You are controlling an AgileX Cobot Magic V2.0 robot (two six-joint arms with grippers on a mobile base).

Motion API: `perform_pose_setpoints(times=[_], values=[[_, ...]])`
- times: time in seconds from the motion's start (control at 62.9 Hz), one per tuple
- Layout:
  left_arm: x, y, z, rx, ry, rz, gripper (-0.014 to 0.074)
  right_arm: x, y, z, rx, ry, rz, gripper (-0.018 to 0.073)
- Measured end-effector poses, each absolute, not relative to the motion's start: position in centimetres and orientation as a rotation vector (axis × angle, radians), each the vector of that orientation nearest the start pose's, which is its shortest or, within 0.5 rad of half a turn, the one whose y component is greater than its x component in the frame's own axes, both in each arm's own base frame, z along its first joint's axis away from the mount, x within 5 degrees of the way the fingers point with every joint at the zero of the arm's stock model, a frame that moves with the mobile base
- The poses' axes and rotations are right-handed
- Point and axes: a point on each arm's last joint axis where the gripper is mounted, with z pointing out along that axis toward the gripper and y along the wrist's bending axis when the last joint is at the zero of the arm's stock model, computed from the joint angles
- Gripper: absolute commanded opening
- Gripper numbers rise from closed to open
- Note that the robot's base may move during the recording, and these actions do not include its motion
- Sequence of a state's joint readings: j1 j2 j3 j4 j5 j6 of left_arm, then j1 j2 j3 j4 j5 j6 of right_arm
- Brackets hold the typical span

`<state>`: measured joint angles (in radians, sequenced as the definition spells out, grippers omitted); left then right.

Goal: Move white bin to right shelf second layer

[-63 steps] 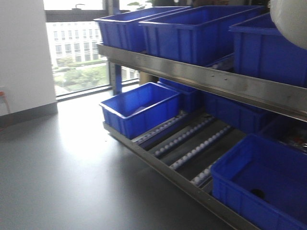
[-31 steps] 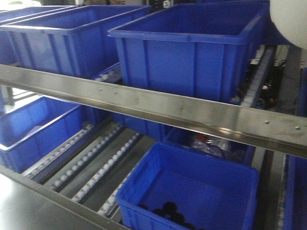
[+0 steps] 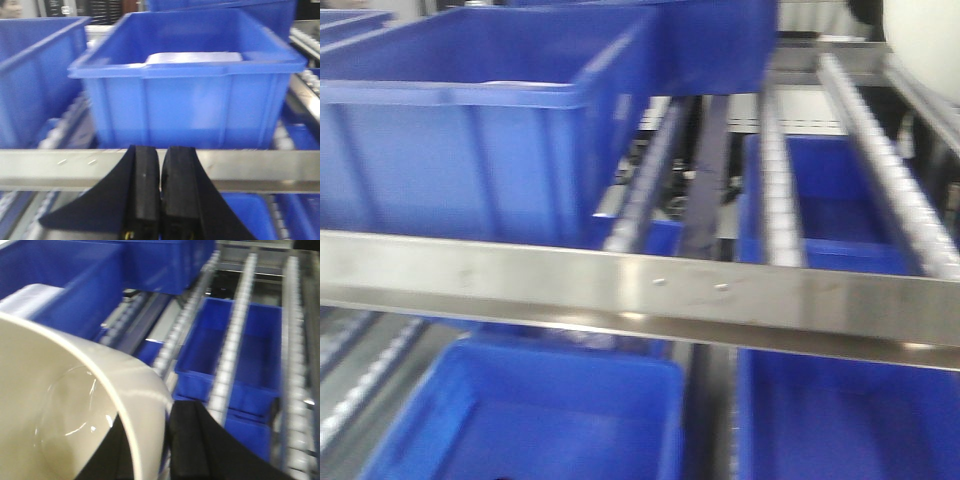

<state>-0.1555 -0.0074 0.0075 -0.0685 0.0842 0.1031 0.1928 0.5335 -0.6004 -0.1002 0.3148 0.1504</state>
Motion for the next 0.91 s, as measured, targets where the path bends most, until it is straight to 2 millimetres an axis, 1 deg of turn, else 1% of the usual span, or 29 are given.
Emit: perform_pose_setpoints(times=[0.906], values=[[5.54,-0.92,20.34,0.154,1.561,-0.099,0.0085,10.92,1.84,34.56,-0.096,1.730,0.156,0.0057]])
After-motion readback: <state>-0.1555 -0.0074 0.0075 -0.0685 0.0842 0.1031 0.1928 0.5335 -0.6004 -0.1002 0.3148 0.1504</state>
